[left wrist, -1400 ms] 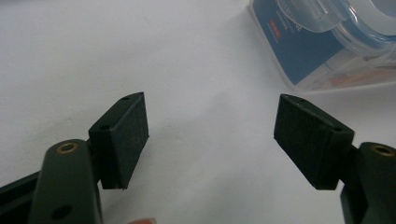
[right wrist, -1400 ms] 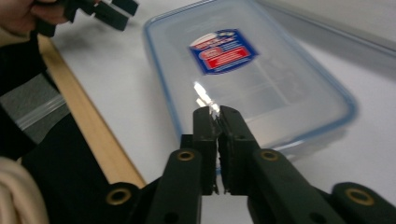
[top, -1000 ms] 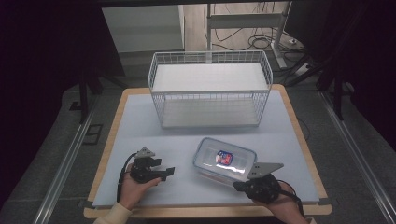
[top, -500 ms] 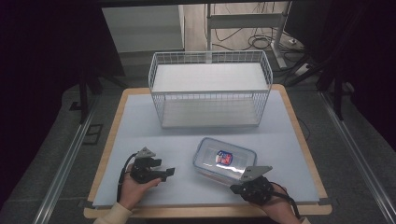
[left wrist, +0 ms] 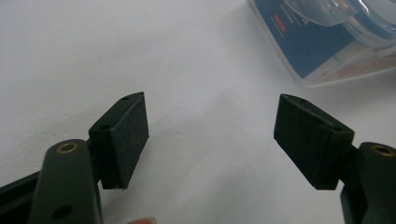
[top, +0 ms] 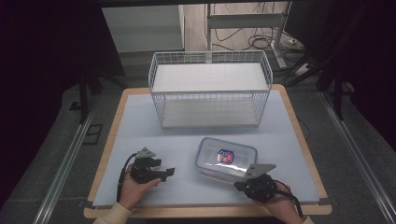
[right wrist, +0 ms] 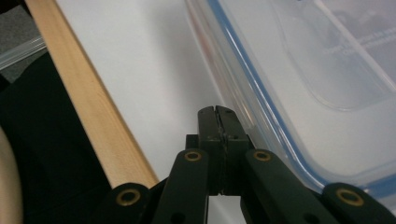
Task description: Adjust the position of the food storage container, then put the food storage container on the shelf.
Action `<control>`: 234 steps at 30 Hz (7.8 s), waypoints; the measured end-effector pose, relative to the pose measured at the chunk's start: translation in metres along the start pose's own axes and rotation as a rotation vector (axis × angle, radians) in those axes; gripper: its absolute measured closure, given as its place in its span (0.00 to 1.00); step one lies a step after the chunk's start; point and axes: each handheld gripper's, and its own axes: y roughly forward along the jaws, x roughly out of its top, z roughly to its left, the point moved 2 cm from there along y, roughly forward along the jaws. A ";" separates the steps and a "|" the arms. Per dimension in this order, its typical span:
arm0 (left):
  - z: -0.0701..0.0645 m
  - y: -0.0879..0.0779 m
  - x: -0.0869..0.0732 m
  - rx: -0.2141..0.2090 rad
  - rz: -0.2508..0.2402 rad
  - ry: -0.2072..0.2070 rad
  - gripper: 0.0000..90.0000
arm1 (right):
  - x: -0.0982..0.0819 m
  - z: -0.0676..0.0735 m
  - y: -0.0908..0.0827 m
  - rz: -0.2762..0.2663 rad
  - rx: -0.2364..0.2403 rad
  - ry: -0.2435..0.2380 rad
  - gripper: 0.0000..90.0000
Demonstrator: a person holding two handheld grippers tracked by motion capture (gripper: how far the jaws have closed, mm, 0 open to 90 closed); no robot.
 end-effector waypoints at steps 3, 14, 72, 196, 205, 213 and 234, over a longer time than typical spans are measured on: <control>0.000 0.000 0.000 0.002 0.005 0.005 0.29 | -0.001 -0.005 -0.002 -0.004 -0.010 0.012 1.00; 0.000 0.000 0.000 0.005 0.004 0.001 0.29 | -0.005 -0.025 -0.006 -0.019 -0.065 0.053 1.00; -0.016 -0.004 0.035 -0.052 -0.086 -0.064 0.20 | -0.034 -0.101 -0.061 -0.243 -0.112 0.378 0.33; -0.068 0.046 0.068 -0.316 -0.068 -0.116 0.54 | -0.006 -0.120 -0.040 -0.320 0.211 0.569 0.60; -0.069 0.042 0.071 -0.312 -0.077 -0.103 0.54 | -0.004 -0.119 -0.041 -0.336 0.205 0.559 0.60; -0.070 0.034 0.077 -0.302 -0.093 -0.085 0.55 | 0.003 -0.117 -0.046 -0.357 0.198 0.538 0.60; -0.067 0.002 0.110 -0.286 -0.150 -0.054 0.55 | 0.041 -0.118 -0.067 -0.417 0.175 0.467 0.60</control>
